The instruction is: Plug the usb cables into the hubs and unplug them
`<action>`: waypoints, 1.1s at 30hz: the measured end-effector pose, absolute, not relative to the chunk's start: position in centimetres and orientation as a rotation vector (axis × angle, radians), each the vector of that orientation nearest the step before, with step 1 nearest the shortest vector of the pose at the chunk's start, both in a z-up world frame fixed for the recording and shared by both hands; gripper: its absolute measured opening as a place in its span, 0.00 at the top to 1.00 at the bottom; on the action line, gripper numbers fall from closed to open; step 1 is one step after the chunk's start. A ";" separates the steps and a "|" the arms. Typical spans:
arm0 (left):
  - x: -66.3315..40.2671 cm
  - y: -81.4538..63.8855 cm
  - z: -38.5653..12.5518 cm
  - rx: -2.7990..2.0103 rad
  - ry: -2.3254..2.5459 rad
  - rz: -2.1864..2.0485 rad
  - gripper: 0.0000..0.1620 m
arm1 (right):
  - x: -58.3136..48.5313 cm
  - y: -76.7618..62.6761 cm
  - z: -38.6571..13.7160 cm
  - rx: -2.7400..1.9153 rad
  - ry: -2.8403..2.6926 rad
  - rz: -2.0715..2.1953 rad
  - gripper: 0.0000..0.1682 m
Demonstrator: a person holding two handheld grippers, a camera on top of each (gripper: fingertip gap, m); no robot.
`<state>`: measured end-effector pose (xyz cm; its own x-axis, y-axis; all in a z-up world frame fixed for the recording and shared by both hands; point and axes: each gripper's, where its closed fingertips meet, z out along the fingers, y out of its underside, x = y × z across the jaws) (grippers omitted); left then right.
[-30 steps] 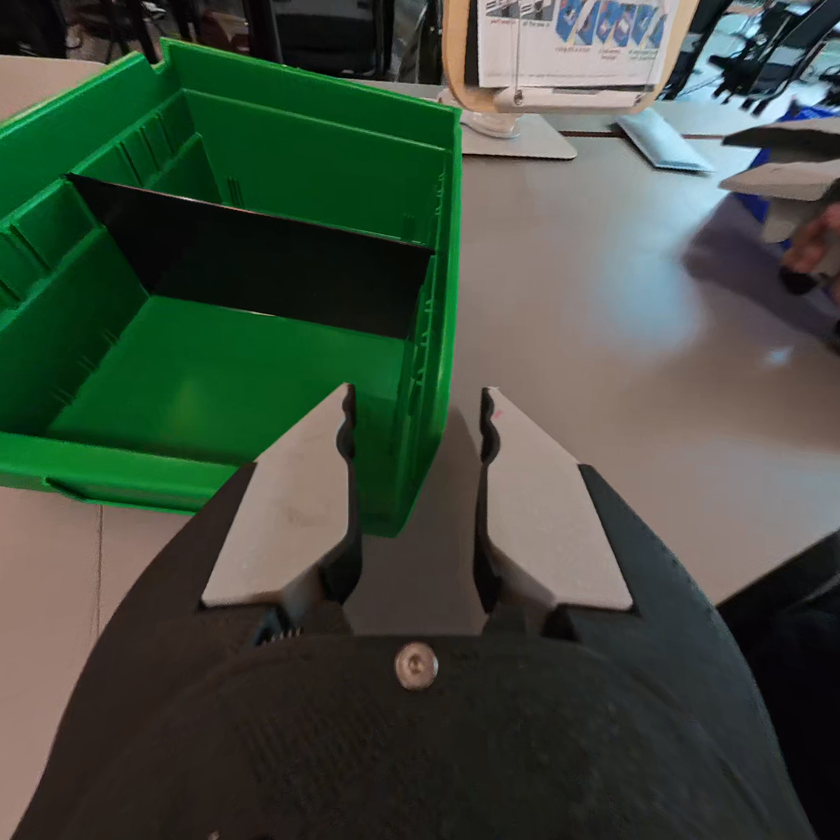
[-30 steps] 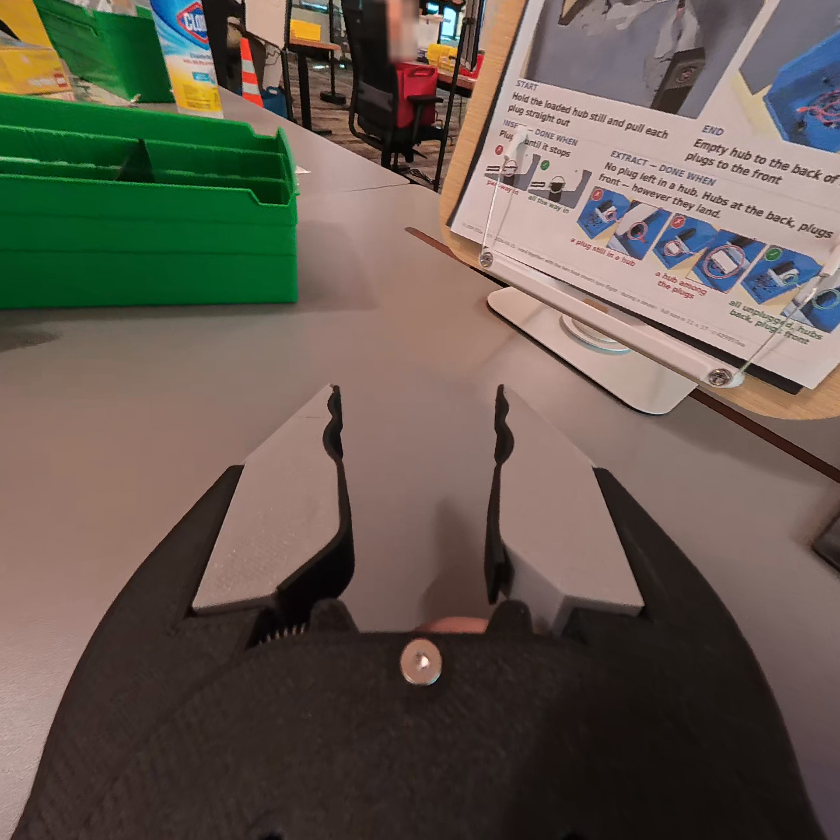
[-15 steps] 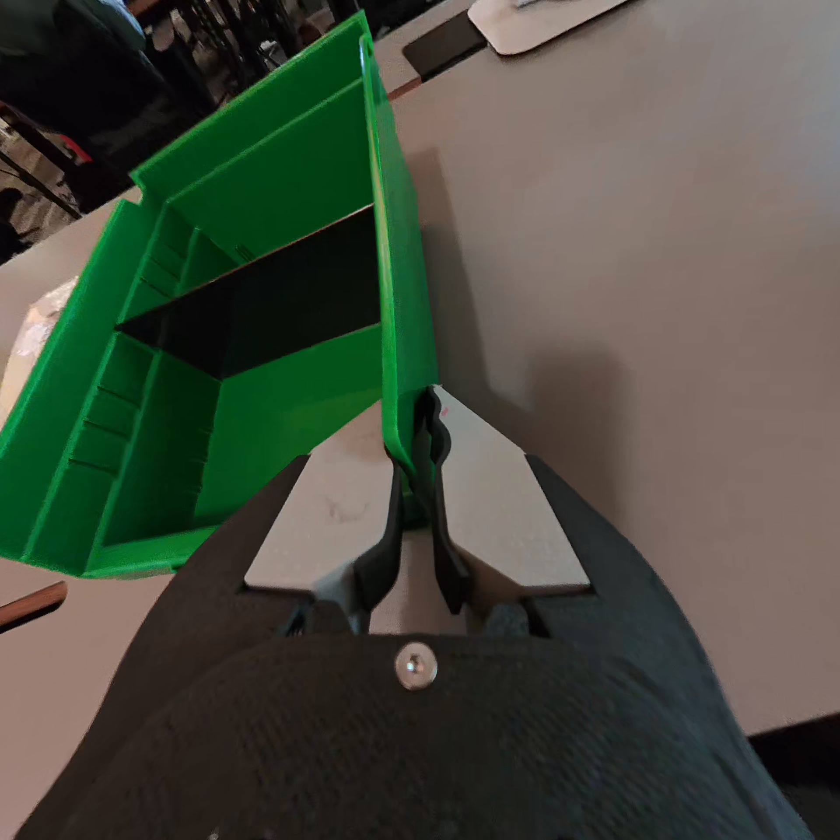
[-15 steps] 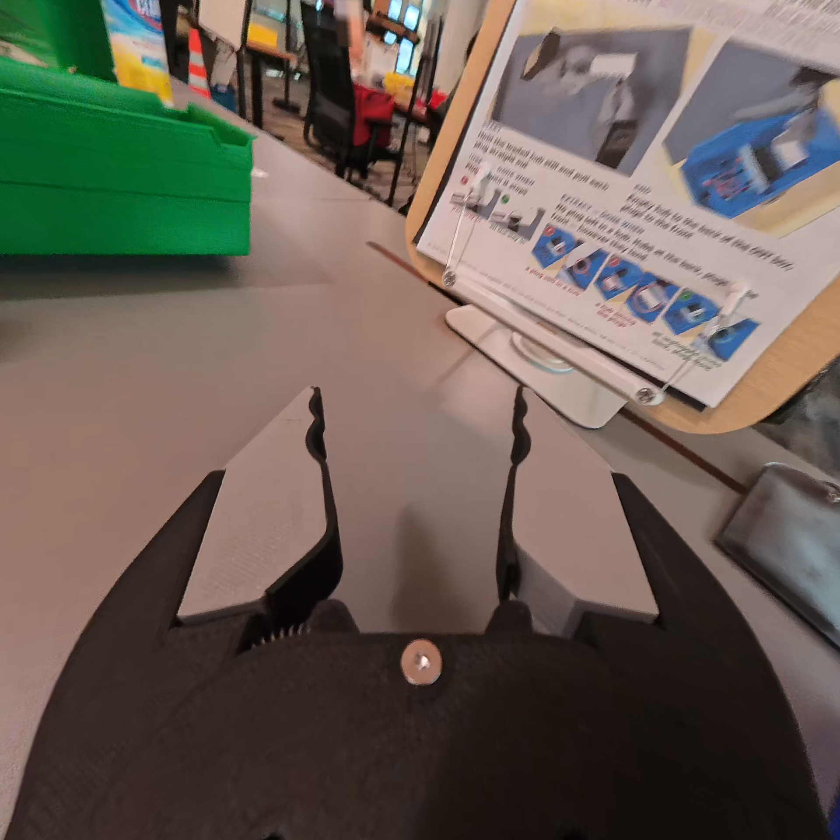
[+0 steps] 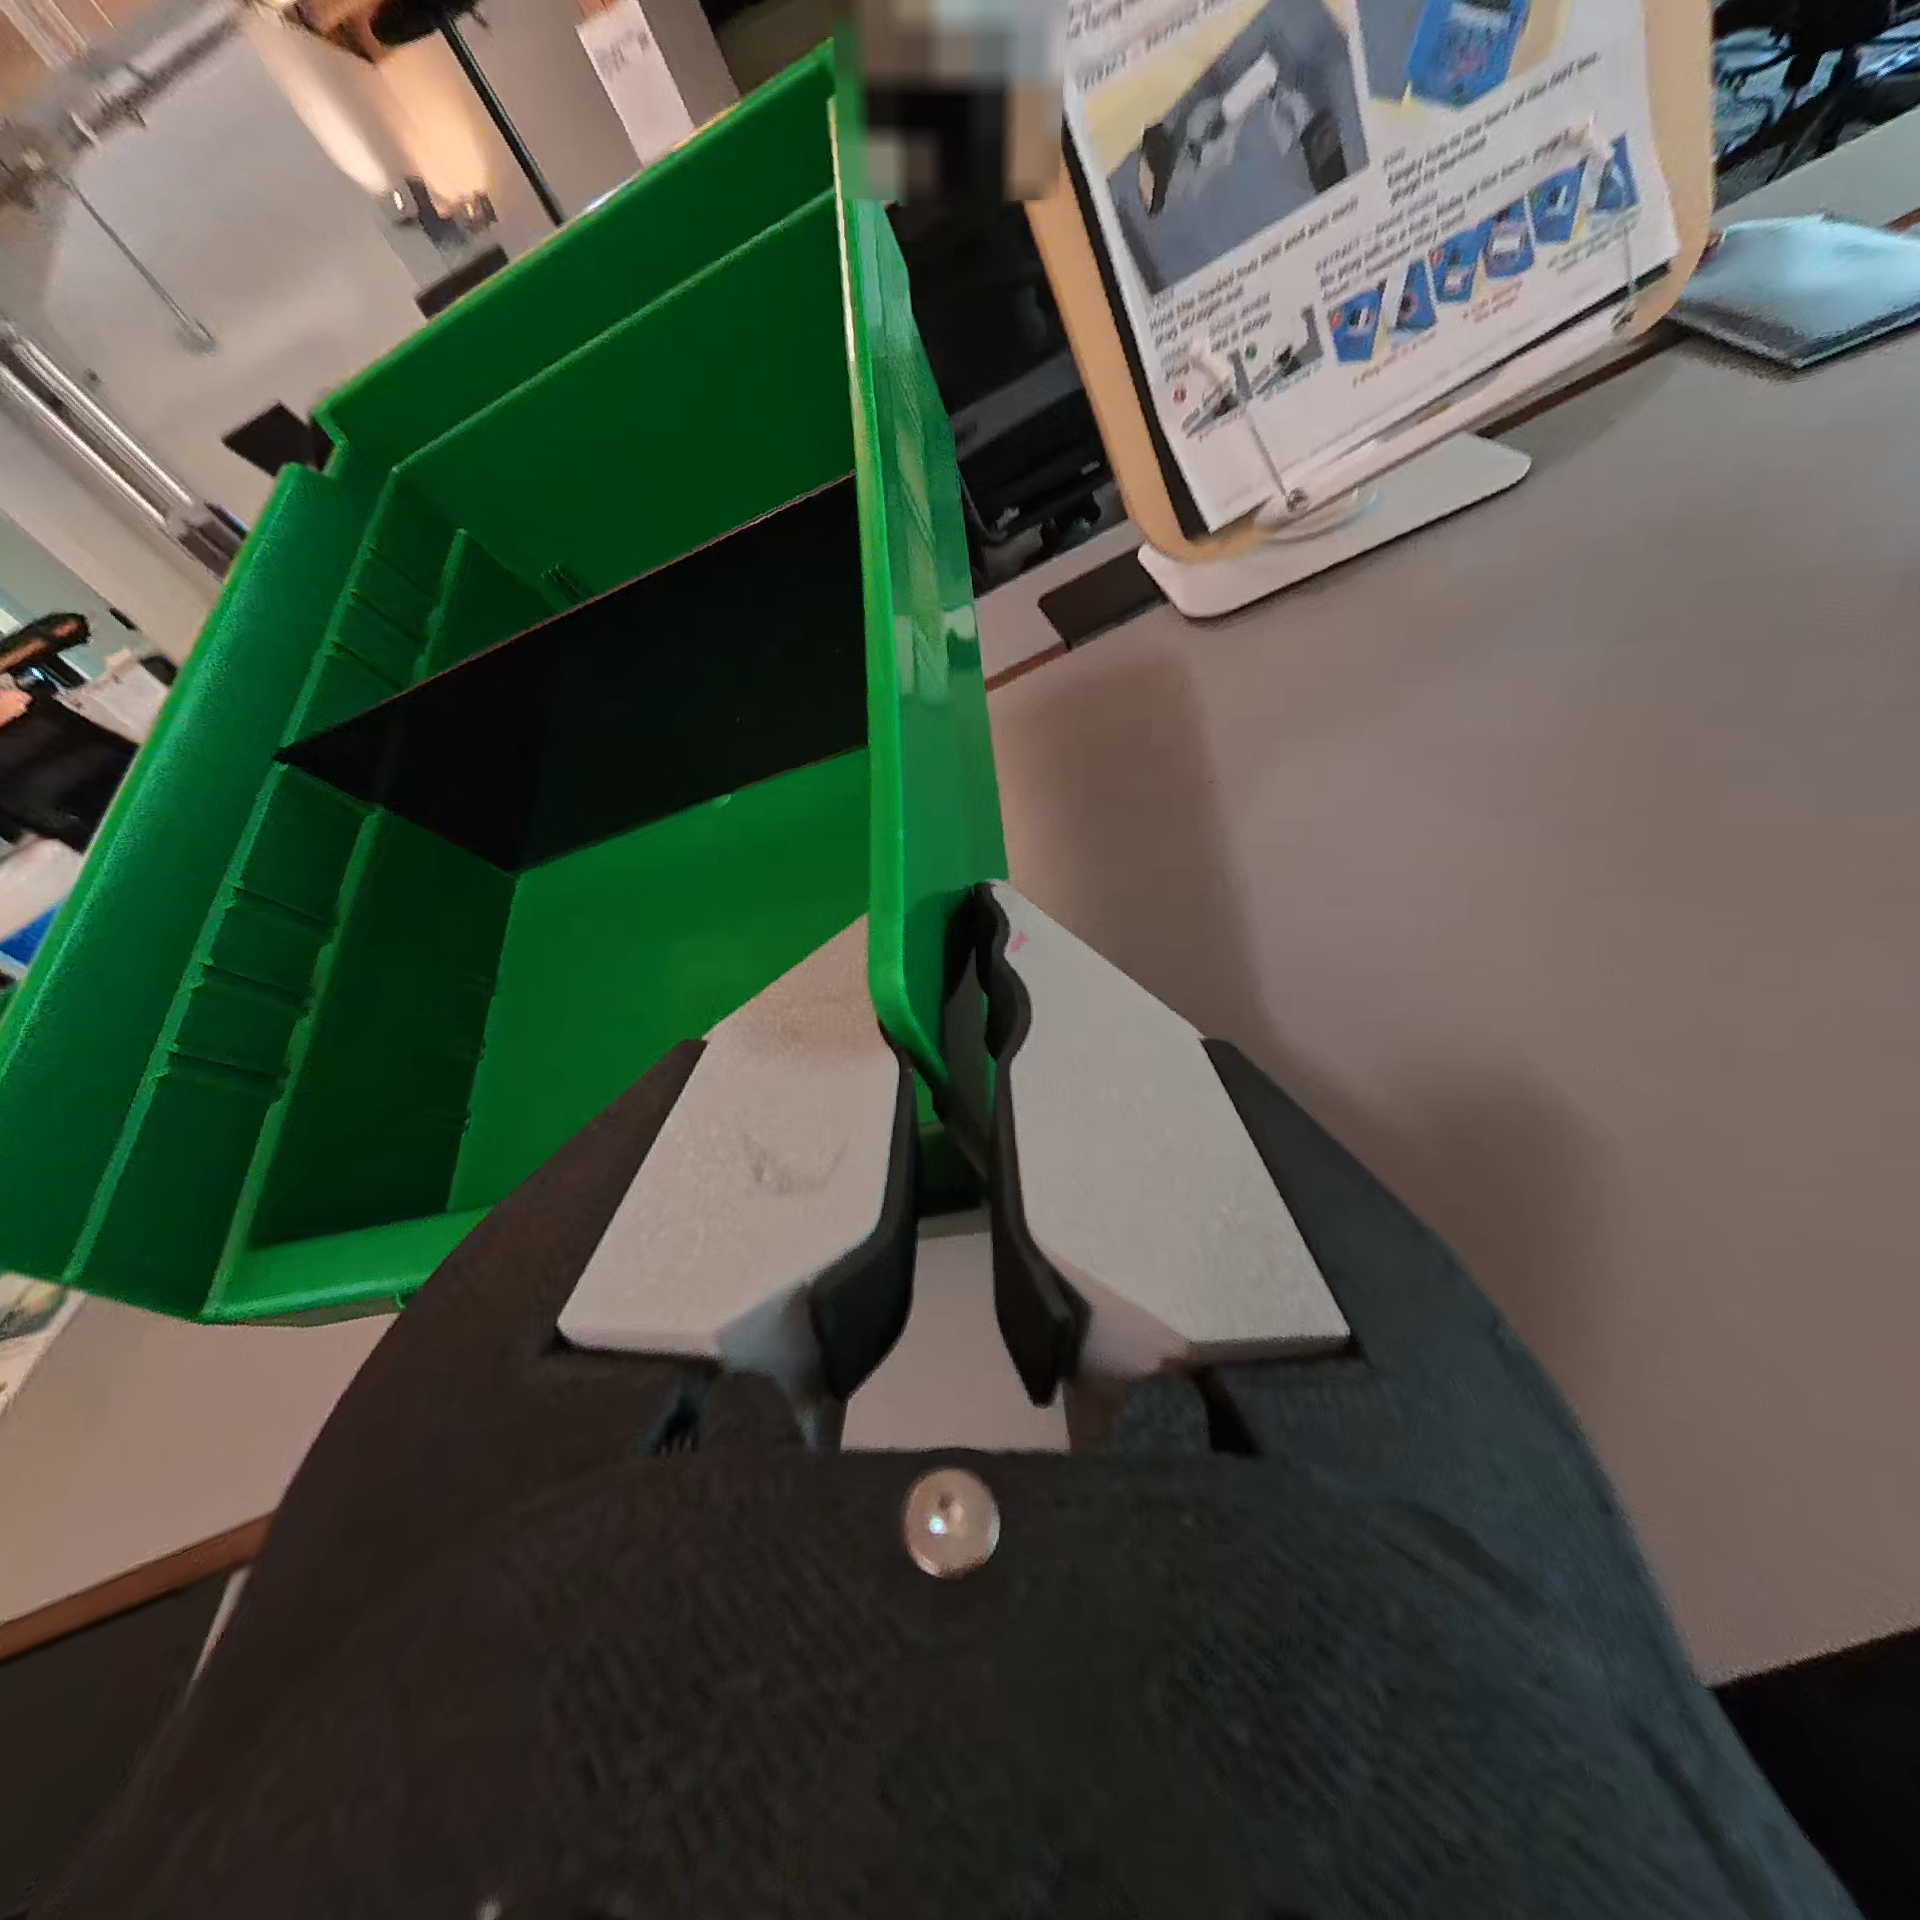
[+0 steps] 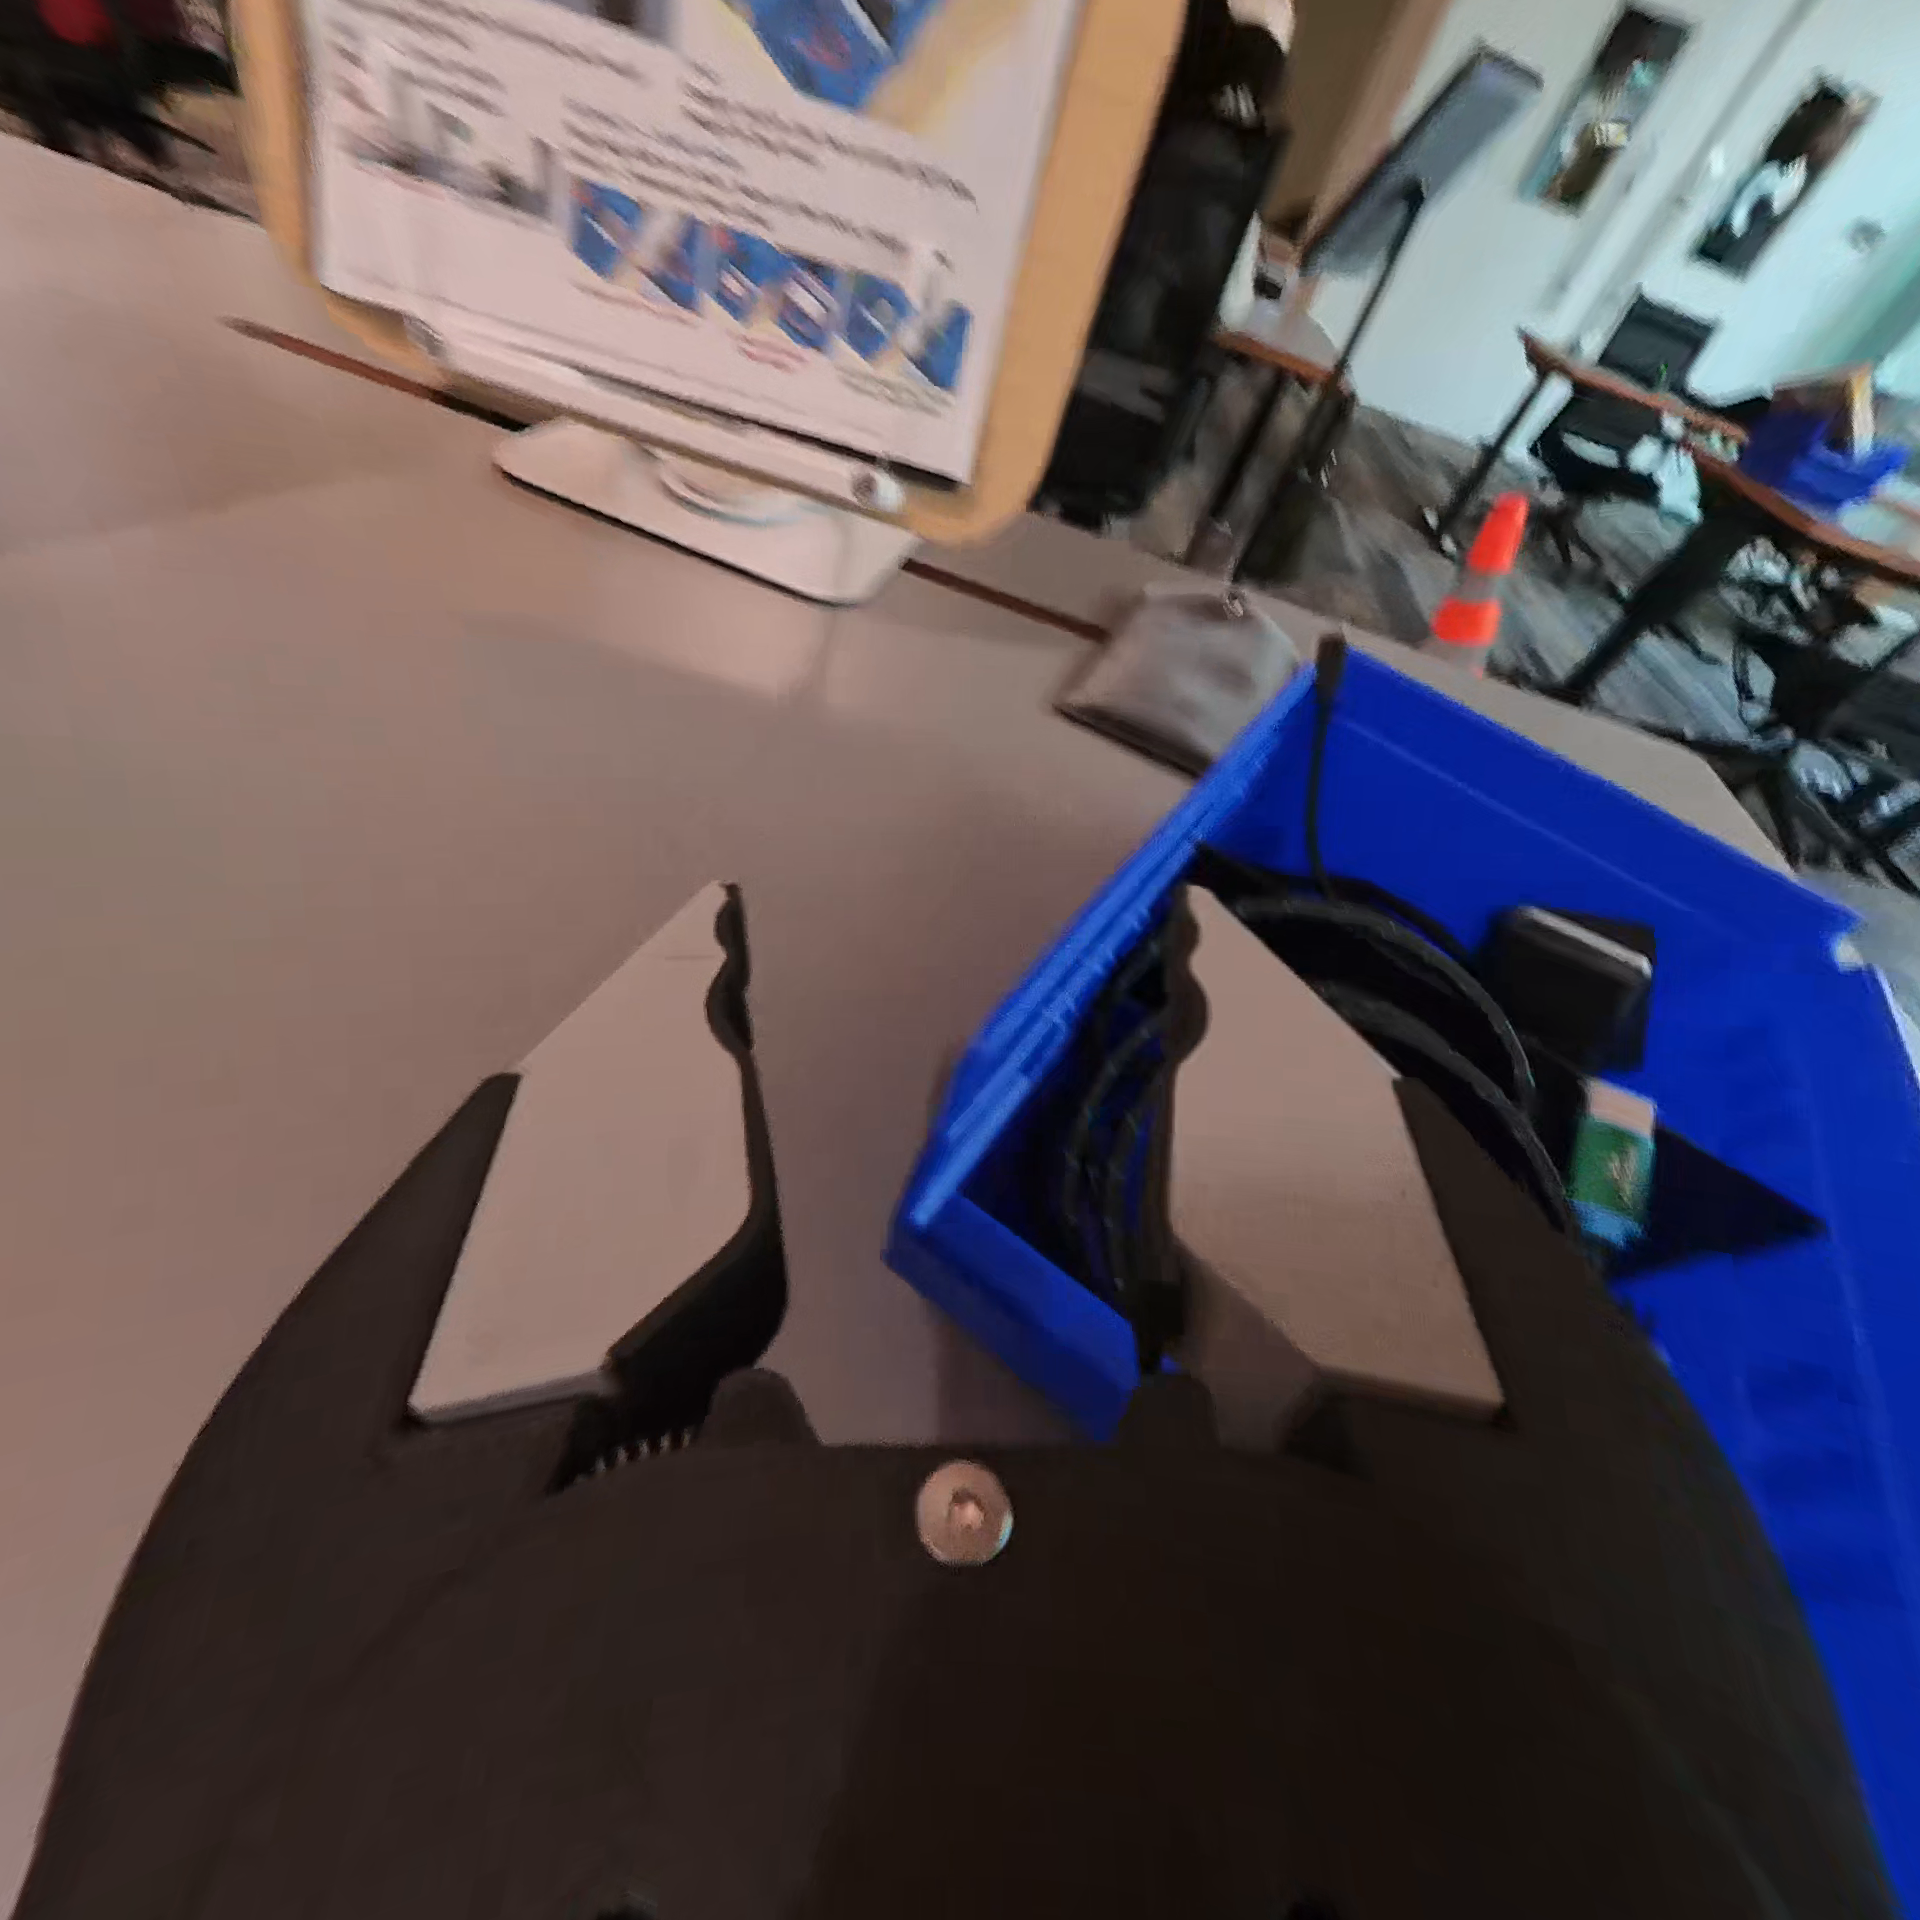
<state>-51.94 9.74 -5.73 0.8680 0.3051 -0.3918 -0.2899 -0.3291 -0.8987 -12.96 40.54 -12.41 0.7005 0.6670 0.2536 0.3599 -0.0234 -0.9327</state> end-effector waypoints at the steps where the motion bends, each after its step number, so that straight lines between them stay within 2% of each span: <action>1: -51.5 9.9 -5.2 -1.792 -0.003 0.600 0.97 | -12.2 41.1 -13.0 -1.675 -0.832 0.283 0.50; 6: -49.5 11.0 -3.4 -1.711 0.019 0.544 0.97 | -11.9 43.4 -16.0 -1.795 -0.775 0.278 0.50; 8: -49.5 11.6 -3.7 -1.703 0.050 0.547 0.97 | -12.0 44.8 -17.5 -1.837 -0.775 0.228 0.56; 10: -49.7 12.1 -4.3 -1.712 0.064 0.557 0.97 | -12.4 45.4 -18.6 -1.862 -0.801 0.236 0.68; 20: -53.0 10.9 -6.3 -1.776 -0.021 0.535 0.98 | -12.9 39.7 -18.2 -1.817 -0.909 0.243 0.86; 29: -52.4 10.2 -4.8 -1.723 -0.018 0.544 0.98 | -25.1 29.3 -18.3 -1.714 -1.146 0.379 0.89; 33: -52.1 9.8 -4.3 -1.716 -0.016 0.567 0.98 | -32.8 24.3 -18.2 -1.671 -1.241 0.510 0.83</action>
